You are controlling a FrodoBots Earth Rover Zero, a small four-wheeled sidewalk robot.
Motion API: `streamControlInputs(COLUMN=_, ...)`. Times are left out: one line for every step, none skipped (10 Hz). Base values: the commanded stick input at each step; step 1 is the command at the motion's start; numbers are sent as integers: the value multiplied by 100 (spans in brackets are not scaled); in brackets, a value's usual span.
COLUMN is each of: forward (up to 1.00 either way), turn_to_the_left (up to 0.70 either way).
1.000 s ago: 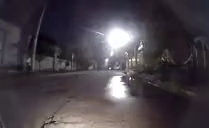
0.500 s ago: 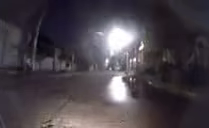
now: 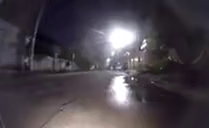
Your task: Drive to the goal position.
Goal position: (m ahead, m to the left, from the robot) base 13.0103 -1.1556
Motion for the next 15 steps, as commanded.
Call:
streamControlInputs(forward=70, turn_to_the_left=-35)
streamControlInputs(forward=70, turn_to_the_left=-35)
streamControlInputs(forward=70, turn_to_the_left=-35)
streamControlInputs(forward=70, turn_to_the_left=-35)
streamControlInputs(forward=70, turn_to_the_left=-14)
streamControlInputs(forward=70, turn_to_the_left=0)
streamControlInputs(forward=70, turn_to_the_left=0)
streamControlInputs(forward=70, turn_to_the_left=0)
streamControlInputs(forward=70, turn_to_the_left=0)
streamControlInputs(forward=70, turn_to_the_left=0)
streamControlInputs(forward=70, turn_to_the_left=0)
streamControlInputs(forward=70, turn_to_the_left=0)
streamControlInputs(forward=70, turn_to_the_left=0)
streamControlInputs(forward=70, turn_to_the_left=0)
streamControlInputs(forward=70, turn_to_the_left=0)
